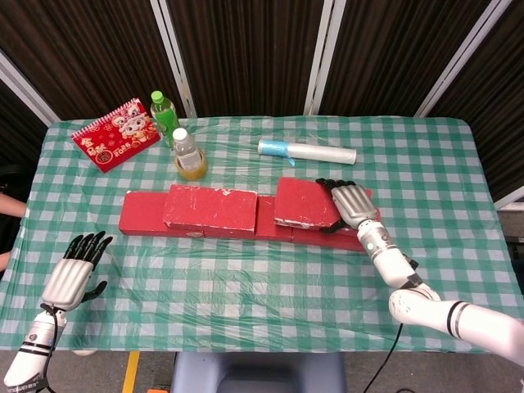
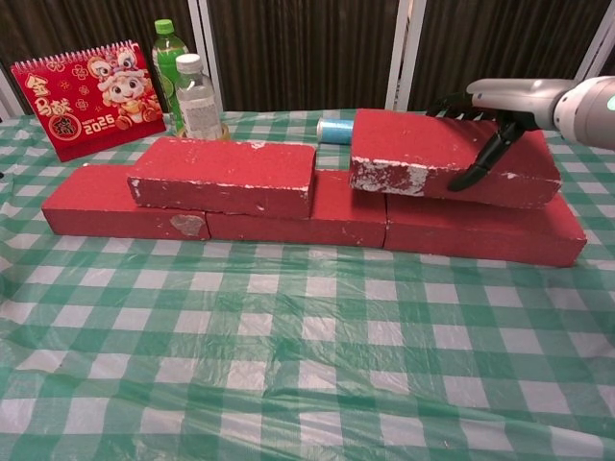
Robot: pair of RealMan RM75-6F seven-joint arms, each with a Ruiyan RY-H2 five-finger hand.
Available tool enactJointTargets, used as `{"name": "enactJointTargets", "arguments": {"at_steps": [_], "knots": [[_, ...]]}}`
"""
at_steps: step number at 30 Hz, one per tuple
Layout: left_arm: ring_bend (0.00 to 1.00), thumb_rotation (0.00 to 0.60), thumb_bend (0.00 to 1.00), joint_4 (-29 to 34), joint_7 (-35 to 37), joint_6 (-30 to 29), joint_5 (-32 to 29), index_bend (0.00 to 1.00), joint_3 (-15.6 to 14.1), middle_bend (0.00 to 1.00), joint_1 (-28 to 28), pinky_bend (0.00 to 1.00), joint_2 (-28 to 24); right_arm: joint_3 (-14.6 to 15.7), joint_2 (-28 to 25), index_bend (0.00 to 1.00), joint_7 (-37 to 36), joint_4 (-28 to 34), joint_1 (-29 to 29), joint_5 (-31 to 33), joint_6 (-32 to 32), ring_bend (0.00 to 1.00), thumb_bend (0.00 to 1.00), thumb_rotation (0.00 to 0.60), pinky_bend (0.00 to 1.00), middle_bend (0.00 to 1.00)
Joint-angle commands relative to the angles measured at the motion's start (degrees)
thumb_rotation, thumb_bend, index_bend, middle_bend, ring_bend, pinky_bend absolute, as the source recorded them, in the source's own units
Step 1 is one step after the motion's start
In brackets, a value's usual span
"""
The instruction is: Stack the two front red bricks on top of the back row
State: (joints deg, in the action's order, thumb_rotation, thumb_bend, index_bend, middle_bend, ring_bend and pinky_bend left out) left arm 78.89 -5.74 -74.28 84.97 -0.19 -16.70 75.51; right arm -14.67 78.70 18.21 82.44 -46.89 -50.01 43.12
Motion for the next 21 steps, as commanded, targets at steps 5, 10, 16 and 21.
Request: {"name": "enactJointTargets", "arguments": {"at_steps": [5, 10, 16, 21], "knots": [[0.00, 0.600, 0.29, -0.23, 0.06, 0.53, -0.14, 0.00, 0.15, 0.02, -0.06, 0.06, 0.10, 1.32, 2.36, 0.54, 0.25, -2.26, -2.72, 1.45, -2.47, 0.30, 0.14, 0.600, 0.42, 0.36], [0.00, 0.600, 0.29, -0.35, 0.30, 0.74, -0.21, 0.00, 0.32, 0.02, -0.08, 0.06, 0.04, 2.04, 3.17, 0.54, 1.47, -2.58, -4.22, 3.18, -2.50, 0.30, 0.14, 0.600, 0.42, 0.36], [0.00, 0.600, 0.29, -0.50, 0.69, 0.93, -0.24, 0.00, 0.47, 0.02, -0.10, 0.06, -0.02, 2.59, 3.73, 0.54, 2.84, -2.39, -5.79, 5.66, -2.19, 0.30, 0.14, 0.600, 0.42, 0.36], [0.00, 0.600, 0.29, -0.43, 0.97, 0.91, -0.03, 0.00, 0.48, 0.02, -0.06, 0.06, -0.14, 2.71, 4.31, 0.53, 3.77, -2.00, -7.26, 7.96, -1.90, 0.30, 0.14, 0.600, 0.42, 0.36]]}}
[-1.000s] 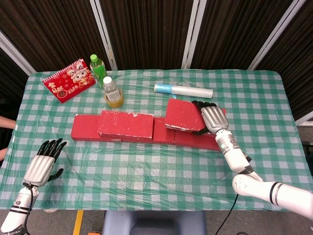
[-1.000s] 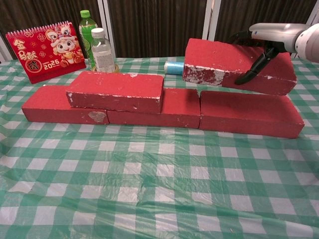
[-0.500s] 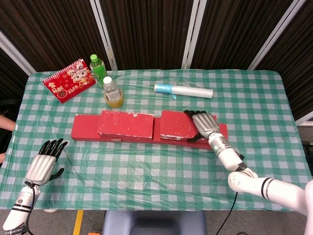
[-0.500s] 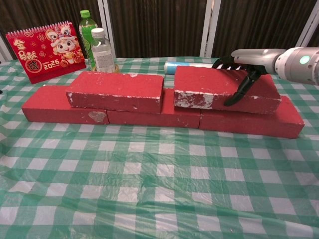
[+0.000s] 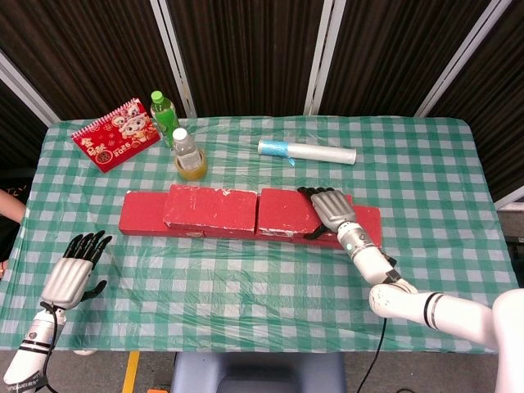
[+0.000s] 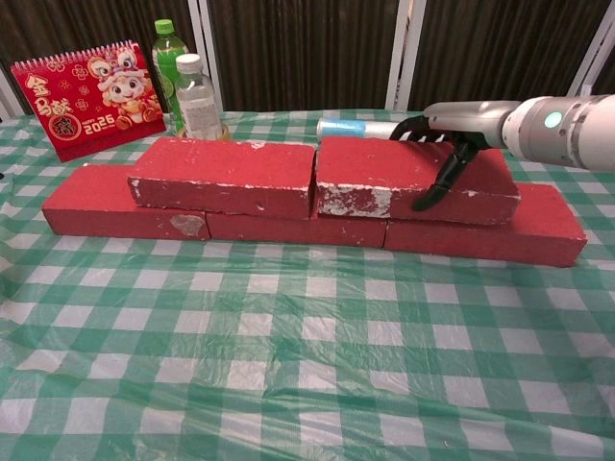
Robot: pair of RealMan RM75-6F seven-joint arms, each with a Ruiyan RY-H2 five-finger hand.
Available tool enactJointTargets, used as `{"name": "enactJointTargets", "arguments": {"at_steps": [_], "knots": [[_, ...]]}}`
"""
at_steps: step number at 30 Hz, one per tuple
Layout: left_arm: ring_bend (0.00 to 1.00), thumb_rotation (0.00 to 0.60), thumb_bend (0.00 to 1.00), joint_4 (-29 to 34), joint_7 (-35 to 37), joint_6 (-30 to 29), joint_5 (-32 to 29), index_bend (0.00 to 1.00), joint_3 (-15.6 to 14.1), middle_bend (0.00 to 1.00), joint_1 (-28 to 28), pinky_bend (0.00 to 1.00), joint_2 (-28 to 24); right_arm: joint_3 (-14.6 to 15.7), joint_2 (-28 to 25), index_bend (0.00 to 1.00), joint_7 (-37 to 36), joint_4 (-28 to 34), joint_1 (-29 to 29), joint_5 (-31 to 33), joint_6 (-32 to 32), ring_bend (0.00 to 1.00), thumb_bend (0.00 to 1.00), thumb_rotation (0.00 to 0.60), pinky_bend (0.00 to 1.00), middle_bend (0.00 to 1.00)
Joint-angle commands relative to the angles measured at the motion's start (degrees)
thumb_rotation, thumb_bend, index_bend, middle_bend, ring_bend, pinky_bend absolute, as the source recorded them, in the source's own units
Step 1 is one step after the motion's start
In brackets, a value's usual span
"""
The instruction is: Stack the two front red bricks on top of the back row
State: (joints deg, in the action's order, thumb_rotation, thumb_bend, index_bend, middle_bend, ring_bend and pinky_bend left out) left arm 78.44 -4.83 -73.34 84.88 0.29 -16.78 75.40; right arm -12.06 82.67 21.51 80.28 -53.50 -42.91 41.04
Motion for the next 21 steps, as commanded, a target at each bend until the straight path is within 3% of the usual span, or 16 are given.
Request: {"name": "enactJointTargets", "arguments": {"at_steps": [1, 21], "knots": [[0.00, 0.600, 0.29, 0.02, 0.09, -0.02, 0.06, 0.00, 0.01, 0.02, 0.03, 0.06, -0.05, 0.15, 0.49, 0.53, 0.67, 0.15, -0.93, 1.23, 0.20, 0.30, 0.14, 0.600, 0.42, 0.36], [0.00, 0.600, 0.29, 0.07, 0.24, 0.61, 0.04, 0.00, 0.09, 0.03, -0.03, 0.06, -0.15, 1.48, 2.50, 0.53, 3.19, -1.30, -3.90, 5.25, 2.34, 0.30, 0.14, 0.600, 0.42, 0.36]]}}
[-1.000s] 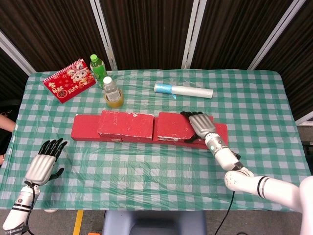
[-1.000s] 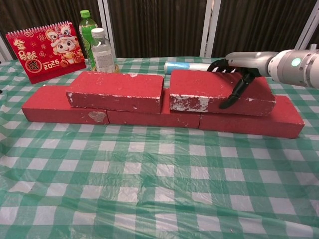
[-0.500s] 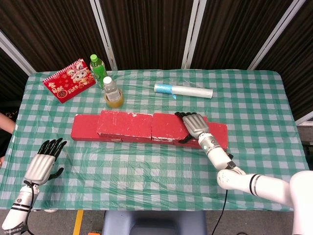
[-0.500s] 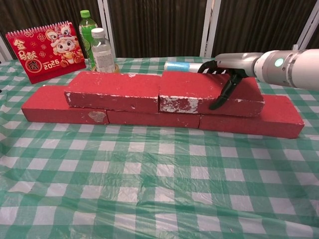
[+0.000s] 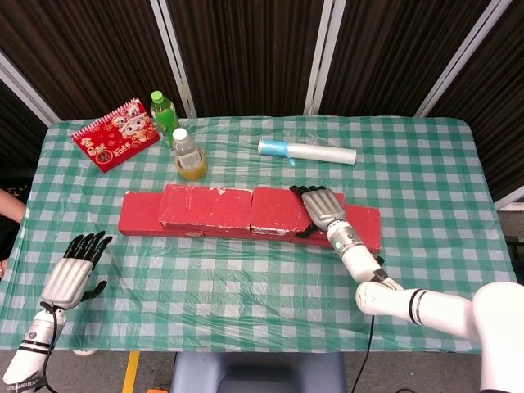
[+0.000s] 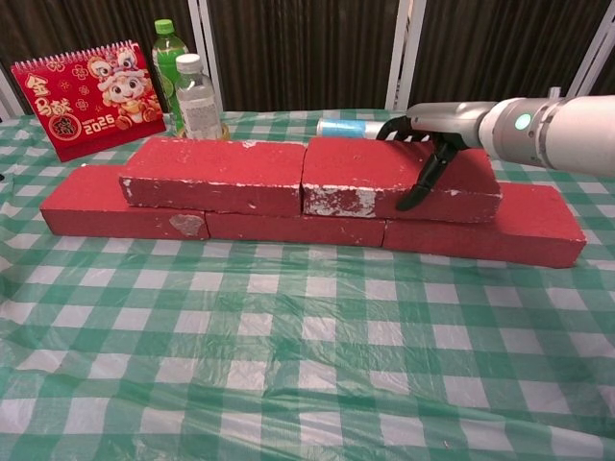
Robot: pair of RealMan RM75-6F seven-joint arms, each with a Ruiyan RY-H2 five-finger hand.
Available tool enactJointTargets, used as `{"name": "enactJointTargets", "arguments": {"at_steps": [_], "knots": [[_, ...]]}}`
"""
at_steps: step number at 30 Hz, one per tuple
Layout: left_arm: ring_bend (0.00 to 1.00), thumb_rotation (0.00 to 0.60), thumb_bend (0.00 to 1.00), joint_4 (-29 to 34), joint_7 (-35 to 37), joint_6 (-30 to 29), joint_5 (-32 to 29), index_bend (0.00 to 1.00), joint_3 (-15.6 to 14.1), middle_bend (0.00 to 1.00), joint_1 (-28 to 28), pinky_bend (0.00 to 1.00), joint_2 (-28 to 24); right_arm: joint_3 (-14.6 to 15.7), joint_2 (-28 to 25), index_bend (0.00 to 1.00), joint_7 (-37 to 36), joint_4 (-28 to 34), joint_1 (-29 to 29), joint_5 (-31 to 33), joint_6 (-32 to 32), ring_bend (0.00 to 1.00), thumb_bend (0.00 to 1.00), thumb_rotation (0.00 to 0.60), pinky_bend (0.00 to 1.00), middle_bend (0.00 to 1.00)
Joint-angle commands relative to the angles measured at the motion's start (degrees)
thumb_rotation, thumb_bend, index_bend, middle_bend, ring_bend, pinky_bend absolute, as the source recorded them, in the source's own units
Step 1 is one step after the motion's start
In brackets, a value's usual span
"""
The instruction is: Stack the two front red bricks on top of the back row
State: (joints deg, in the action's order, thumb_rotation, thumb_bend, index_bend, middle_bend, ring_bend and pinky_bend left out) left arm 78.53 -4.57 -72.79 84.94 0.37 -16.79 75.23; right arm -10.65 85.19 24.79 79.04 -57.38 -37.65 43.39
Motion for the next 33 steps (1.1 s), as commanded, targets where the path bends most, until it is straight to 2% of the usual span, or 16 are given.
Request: {"name": "enactJointTargets", "arguments": {"at_steps": [1, 9, 14, 22, 33], "knots": [[0.00, 0.600, 0.29, -0.03, 0.00, 0.16, -0.05, 0.00, 0.01, 0.03, -0.05, 0.06, 0.04, 0.09, -0.03, 0.53, -0.21, -0.08, -0.02, -0.01, -0.05, 0.30, 0.14, 0.600, 0.42, 0.36], [0.00, 0.600, 0.29, -0.15, 0.02, 0.59, 0.00, 0.00, -0.05, 0.03, -0.20, 0.06, 0.18, 0.47, -0.08, 0.47, -0.36, 0.10, -0.38, 0.30, -0.19, 0.30, 0.14, 0.600, 0.41, 0.36], [0.00, 0.600, 0.29, -0.12, 0.14, 0.68, 0.06, 0.00, -0.08, 0.03, -0.22, 0.06, 0.14, 0.79, -0.27, 0.37, -0.38, 0.35, -0.60, 0.61, -0.49, 0.28, 0.14, 0.600, 0.39, 0.36], [0.00, 0.600, 0.29, -0.14, 0.27, 0.78, 0.20, 0.00, -0.14, 0.04, -0.27, 0.06, 0.11, 1.12, -0.36, 0.14, -0.18, 0.65, -0.98, 1.23, -0.28, 0.15, 0.14, 0.600, 0.35, 0.22], [0.00, 0.600, 0.29, -0.02, 0.25, 0.82, 0.26, 0.00, -0.17, 0.04, -0.27, 0.06, 0.10, 1.33, -0.41, 0.01, -0.61, 0.71, -1.21, 1.77, -0.41, 0.08, 0.14, 0.600, 0.31, 0.14]]}}
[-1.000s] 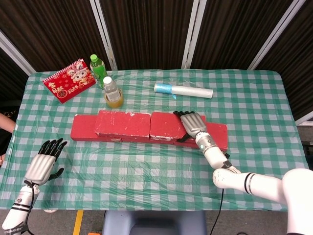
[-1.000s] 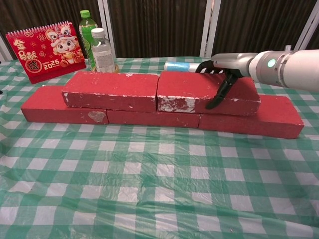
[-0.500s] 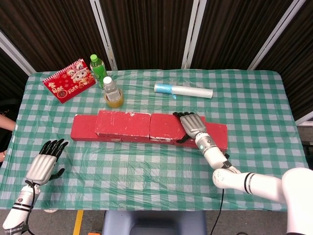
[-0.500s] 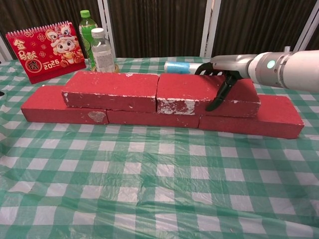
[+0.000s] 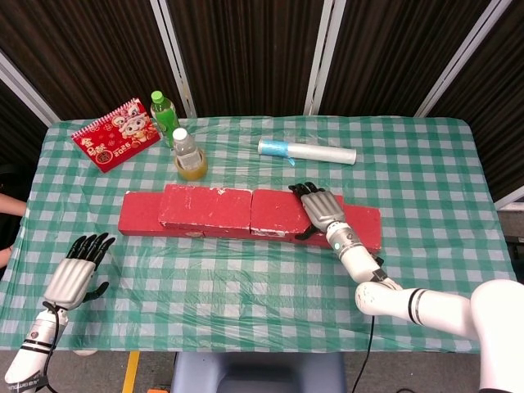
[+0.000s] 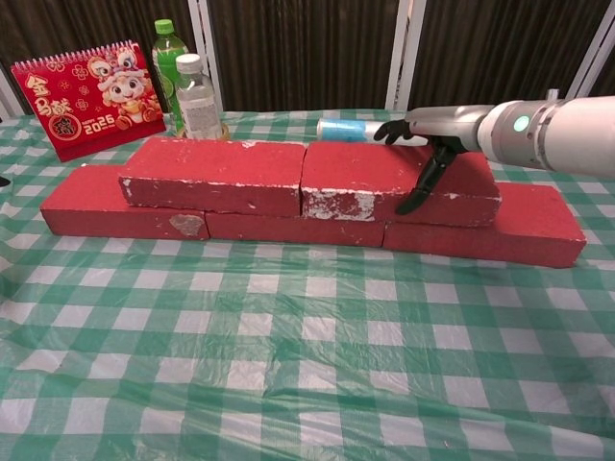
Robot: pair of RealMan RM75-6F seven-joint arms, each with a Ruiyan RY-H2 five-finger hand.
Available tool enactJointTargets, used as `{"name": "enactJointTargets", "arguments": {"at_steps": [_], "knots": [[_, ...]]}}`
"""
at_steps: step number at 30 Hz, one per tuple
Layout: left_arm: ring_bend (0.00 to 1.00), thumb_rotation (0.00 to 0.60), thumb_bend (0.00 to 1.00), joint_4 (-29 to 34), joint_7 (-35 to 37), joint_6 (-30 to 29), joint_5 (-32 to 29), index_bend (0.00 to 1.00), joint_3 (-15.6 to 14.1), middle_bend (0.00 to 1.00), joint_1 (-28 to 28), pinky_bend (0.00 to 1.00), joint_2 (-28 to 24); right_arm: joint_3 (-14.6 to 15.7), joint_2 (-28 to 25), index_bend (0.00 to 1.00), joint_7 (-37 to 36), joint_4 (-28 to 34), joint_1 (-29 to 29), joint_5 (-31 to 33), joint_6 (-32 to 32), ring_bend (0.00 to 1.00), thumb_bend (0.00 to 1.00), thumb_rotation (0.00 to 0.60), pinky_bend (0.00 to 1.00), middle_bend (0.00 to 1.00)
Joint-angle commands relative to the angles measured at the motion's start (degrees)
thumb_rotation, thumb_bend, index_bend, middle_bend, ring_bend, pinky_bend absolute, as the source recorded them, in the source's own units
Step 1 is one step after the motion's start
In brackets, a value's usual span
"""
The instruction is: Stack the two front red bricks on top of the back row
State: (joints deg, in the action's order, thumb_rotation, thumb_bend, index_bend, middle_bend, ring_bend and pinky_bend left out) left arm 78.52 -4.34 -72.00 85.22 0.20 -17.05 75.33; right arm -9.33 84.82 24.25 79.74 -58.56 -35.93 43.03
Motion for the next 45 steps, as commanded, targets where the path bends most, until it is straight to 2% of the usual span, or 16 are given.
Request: {"name": "enactJointTargets", "arguments": {"at_steps": [1, 23, 27, 34, 38, 43, 45], "knots": [[0.00, 0.600, 0.29, -0.02, 0.02, 0.05, -0.03, 0.00, 0.01, 0.04, -0.01, 0.06, 0.00, 0.02, -0.08, 0.00, -0.12, 0.04, -0.05, 0.10, -0.11, 0.07, 0.14, 0.600, 0.31, 0.14], [0.00, 0.600, 0.29, -0.14, 0.57, 0.21, 0.10, 0.00, -0.02, 0.04, -0.11, 0.06, -0.01, 1.02, -0.77, 0.00, 0.52, 0.56, -0.76, 1.97, -0.34, 0.00, 0.10, 0.600, 0.23, 0.03], [0.00, 0.600, 0.29, 0.04, 0.52, -0.14, 0.43, 0.00, -0.13, 0.05, -0.01, 0.06, -0.10, 0.67, -2.63, 0.00, -0.01, 3.19, -0.24, 1.69, 0.84, 0.00, 0.07, 0.600, 0.20, 0.02], [0.00, 0.600, 0.29, 0.64, 0.34, -1.33, 1.04, 0.00, -0.22, 0.05, 0.41, 0.06, -0.47, 0.95, -10.67, 0.00, -4.95, 11.97, 5.45, -7.22, 5.96, 0.00, 0.06, 0.600, 0.15, 0.00], [0.00, 0.600, 0.29, 0.92, 0.04, -1.63, 1.26, 0.00, -0.32, 0.05, 0.55, 0.06, -0.55, 3.51, -16.36, 0.02, -8.03, 15.32, 10.74, -14.92, 9.51, 0.00, 0.06, 0.600, 0.09, 0.00], [0.00, 0.600, 0.29, 1.16, -0.41, -1.73, 1.30, 0.00, -0.35, 0.05, 0.63, 0.06, -0.52, 6.53, -19.91, 0.22, -13.58, 13.86, 16.92, -22.11, 12.66, 0.00, 0.06, 0.600, 0.05, 0.00], [0.00, 0.600, 0.29, 1.24, -0.62, -1.77, 1.31, 0.00, -0.33, 0.05, 0.64, 0.06, -0.48, 7.49, -20.14, 0.26, -16.10, 11.64, 18.94, -24.03, 12.91, 0.00, 0.06, 0.600, 0.04, 0.00]]}}
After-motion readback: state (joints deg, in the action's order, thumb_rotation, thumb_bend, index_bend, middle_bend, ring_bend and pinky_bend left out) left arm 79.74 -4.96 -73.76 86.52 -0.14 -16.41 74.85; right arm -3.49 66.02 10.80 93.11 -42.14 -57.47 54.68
